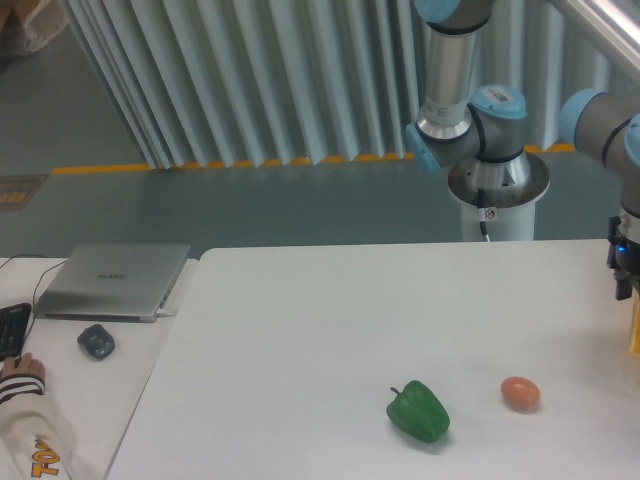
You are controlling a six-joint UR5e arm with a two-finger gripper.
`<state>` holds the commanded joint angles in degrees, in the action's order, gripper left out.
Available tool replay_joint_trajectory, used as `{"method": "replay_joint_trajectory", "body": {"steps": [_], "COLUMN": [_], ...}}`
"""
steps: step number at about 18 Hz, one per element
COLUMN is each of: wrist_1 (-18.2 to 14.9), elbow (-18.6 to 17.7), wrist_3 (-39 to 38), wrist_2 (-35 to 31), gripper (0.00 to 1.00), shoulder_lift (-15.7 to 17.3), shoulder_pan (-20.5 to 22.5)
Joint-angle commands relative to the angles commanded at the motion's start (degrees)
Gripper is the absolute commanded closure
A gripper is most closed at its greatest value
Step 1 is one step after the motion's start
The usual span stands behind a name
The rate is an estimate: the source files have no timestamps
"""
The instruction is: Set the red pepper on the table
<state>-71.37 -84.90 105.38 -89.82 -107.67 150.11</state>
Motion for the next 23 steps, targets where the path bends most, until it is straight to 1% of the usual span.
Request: {"method": "replay_joint_trajectory", "body": {"steps": [9,10,13,18,20,22,23], "wrist_1": [-0.09,0.00,0.00,0.70,1.93,2.29,2.55], "elbow": [-0.35,-0.44,-0.44,0.17,-0.17,-0.44,-0.35], "wrist_3": [0.27,1.14,9.82,17.13,18.90,18.55,19.07], "wrist_2": [0.00,0.00,0.09,-0.61,-2.54,-2.81,-2.64], "gripper": [0.00,0.00,0.00,0.00,0.00,0.00,0.00], "shoulder_lift": [0.18,0.18,0.18,-0.35,-0.61,-1.75,-2.98], "shoulder_pan": [0.44,0.71,3.69,5.37,5.80,8.17,10.09]}}
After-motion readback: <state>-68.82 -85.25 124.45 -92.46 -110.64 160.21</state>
